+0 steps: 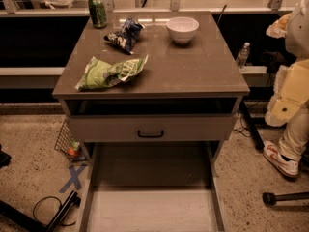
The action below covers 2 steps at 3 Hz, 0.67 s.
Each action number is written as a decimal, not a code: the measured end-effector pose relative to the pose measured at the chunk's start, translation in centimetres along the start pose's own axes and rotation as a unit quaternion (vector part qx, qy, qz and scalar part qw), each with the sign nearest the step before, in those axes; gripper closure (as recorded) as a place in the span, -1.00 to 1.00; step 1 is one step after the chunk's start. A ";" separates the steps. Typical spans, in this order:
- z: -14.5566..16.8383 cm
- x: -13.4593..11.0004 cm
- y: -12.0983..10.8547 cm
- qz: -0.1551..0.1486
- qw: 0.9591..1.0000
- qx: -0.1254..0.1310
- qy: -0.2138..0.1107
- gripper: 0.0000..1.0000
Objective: Place green jalapeno chip bag into middle drawer
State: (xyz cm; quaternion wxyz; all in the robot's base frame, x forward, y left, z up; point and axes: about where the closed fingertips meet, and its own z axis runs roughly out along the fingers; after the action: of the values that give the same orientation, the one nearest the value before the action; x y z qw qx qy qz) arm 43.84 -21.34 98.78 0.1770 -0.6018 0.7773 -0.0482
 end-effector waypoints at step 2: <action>0.9 -1.3 -0.9 -0.006 1.000 0.007 -0.028 -1.00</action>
Offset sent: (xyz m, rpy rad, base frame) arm 0.0597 0.0469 -0.0137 0.1954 -0.1110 0.1033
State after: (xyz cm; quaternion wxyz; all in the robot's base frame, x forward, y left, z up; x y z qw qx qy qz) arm 45.23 -20.21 98.53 0.2025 -0.6061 0.7683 -0.0376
